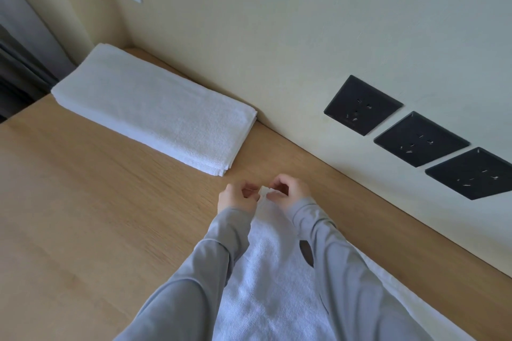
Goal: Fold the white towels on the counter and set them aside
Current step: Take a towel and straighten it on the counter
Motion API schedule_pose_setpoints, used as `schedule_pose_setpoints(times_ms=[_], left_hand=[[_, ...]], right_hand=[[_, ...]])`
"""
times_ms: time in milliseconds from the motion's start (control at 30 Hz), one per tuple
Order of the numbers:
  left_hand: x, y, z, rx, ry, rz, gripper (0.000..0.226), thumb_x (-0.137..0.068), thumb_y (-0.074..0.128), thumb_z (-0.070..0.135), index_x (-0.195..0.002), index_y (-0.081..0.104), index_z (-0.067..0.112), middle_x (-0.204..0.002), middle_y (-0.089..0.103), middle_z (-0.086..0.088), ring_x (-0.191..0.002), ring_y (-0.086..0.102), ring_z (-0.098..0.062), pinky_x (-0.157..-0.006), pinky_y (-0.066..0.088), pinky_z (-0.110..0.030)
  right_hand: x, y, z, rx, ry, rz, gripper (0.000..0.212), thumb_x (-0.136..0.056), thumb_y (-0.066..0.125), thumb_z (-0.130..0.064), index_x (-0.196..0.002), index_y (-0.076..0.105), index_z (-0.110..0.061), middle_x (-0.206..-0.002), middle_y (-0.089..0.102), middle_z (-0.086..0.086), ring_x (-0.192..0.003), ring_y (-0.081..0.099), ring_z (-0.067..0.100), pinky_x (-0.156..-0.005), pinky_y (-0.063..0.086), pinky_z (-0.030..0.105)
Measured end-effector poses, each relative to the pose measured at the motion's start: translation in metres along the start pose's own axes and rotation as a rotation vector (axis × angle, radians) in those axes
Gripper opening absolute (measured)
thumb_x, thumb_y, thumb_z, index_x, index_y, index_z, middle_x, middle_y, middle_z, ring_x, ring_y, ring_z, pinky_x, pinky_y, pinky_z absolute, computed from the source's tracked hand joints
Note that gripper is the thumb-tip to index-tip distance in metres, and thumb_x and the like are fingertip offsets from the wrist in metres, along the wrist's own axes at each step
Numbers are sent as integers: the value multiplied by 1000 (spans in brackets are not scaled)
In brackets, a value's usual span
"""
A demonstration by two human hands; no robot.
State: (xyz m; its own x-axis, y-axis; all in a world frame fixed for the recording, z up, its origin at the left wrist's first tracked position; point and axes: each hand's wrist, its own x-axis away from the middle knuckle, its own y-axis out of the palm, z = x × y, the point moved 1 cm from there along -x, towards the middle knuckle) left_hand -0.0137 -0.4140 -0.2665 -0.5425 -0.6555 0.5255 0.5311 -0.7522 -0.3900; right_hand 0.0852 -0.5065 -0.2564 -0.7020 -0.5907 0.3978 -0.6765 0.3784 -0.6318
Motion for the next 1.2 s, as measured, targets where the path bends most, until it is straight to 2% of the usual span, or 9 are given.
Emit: schedule_pose_setpoints(times_ms=[100, 200, 267, 467, 667, 767, 900, 1033, 1200], left_hand=[[8, -5, -3, 65, 39, -41, 14, -87, 60, 20, -97, 68, 26, -83, 64, 16, -75, 56, 5, -57, 37, -5], [19, -9, -11, 48, 167, -81, 18, -87, 60, 23, -102, 68, 25, -92, 67, 11, -84, 61, 0, -75, 47, -12], [26, -10, -17, 75, 254, -71, 21, -84, 64, 18, -105, 66, 22, -100, 63, 9, -89, 60, -3, -80, 48, -14], [39, -10, -23, 129, 315, -63, 25, -80, 69, 15, -102, 64, 25, -105, 59, 7, -91, 59, -1, -72, 43, -2], [49, -11, -20, 175, 336, -52, 22, -82, 66, 14, -99, 68, 28, -99, 64, 10, -90, 62, -2, -77, 46, -10], [54, -13, -18, 220, 376, -20, 20, -83, 66, 10, -93, 72, 26, -98, 65, 9, -88, 64, -8, -82, 50, -19], [57, -14, -13, 283, 355, -52, 20, -83, 65, 11, -90, 70, 30, -100, 68, 5, -91, 65, -7, -81, 50, -16], [58, -13, -10, 285, 326, -113, 15, -83, 66, 16, -91, 69, 29, -98, 69, 1, -93, 64, -7, -83, 51, -20], [63, -14, -13, 275, 347, -109, 25, -81, 68, 18, -86, 65, 42, -97, 69, 2, -89, 65, -5, -82, 53, -24]], right_hand=[[4, -4, -1, 21, -26, -63, 9, -82, 60, -12, -78, 55, -19, -69, 54, -4, -67, 52, 14, -61, 44, 23], [10, -8, -6, -7, -82, -45, 15, -82, 62, -10, -76, 53, -21, -70, 55, -1, -64, 50, 11, -58, 41, 18], [15, -10, -7, -61, -104, 1, 16, -81, 64, -9, -77, 53, -20, -75, 57, 3, -68, 52, 13, -60, 42, 18], [29, -15, -11, -141, -126, 39, 13, -80, 66, -5, -83, 57, -15, -78, 59, -4, -72, 54, 7, -61, 41, 5], [41, -19, -14, -174, -162, 65, 13, -81, 64, -2, -80, 56, -13, -76, 57, -1, -71, 53, 9, -60, 40, 3], [46, -22, -15, -184, -212, 68, 17, -80, 63, 1, -75, 55, -13, -74, 54, 8, -70, 50, 14, -61, 40, 9], [51, -24, -15, -220, -239, 38, 26, -80, 62, 4, -70, 52, -18, -73, 53, 10, -69, 49, 15, -63, 42, 17], [56, -28, -15, -250, -269, 19, 27, -81, 61, 5, -71, 52, -18, -73, 54, 9, -68, 50, 12, -64, 42, 12], [59, -31, -14, -254, -270, 32, 26, -81, 62, 3, -72, 52, -20, -73, 54, 7, -65, 49, 9, -63, 41, 10]])
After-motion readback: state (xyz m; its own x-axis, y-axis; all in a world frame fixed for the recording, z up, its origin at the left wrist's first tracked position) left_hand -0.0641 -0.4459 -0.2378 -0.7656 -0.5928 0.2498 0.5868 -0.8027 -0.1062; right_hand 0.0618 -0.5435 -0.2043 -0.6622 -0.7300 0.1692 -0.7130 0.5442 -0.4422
